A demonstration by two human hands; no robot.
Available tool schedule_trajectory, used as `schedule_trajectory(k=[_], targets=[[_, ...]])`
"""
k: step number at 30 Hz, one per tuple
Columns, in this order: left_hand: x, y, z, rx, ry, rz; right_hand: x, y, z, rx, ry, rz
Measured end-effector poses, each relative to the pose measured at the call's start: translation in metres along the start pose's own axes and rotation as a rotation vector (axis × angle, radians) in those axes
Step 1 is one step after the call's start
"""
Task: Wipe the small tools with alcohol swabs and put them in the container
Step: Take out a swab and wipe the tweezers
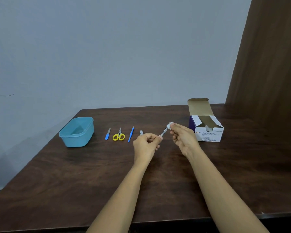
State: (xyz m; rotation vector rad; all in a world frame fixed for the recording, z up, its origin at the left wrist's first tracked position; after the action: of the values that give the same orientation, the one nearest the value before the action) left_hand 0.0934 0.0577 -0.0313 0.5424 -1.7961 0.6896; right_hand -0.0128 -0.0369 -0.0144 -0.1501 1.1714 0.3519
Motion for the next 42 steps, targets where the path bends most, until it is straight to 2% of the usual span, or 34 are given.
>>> schedule_trajectory(k=[4,9,19,22,28,35,42], targets=[[-0.002,0.0,-0.001,0.019,0.016,0.01,0.004,0.004,0.004,-0.022,0.141,-0.014],[0.001,0.002,0.003,-0.022,-0.022,0.024,0.002,0.001,0.002,0.107,0.032,-0.056],[0.001,0.003,0.008,-0.042,-0.101,0.099,0.011,0.0,0.004,0.236,0.156,-0.117],[-0.003,0.001,0.006,-0.014,-0.118,0.099,0.013,-0.002,0.004,0.213,0.204,-0.106],[-0.004,0.0,0.005,0.006,-0.112,0.097,0.013,0.0,0.007,0.152,0.135,-0.08],[-0.007,0.002,0.011,-0.03,-0.141,0.134,0.003,0.0,-0.001,0.296,-0.001,-0.085],[-0.007,0.002,0.008,-0.02,-0.1,0.095,0.011,0.002,0.005,0.16,0.046,-0.075]])
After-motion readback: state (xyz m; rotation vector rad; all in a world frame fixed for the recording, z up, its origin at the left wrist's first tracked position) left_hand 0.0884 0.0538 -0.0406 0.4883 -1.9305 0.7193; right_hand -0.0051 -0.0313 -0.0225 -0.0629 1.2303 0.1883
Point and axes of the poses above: each hand's wrist, its own y-axis away from the middle knuckle, its own z-axis out of the palm, x = y × z, the point moved 1 cm from there along -y, towards the middle knuckle, and after that the axes turned 3 degrees about -z, right-handed, at the moved point
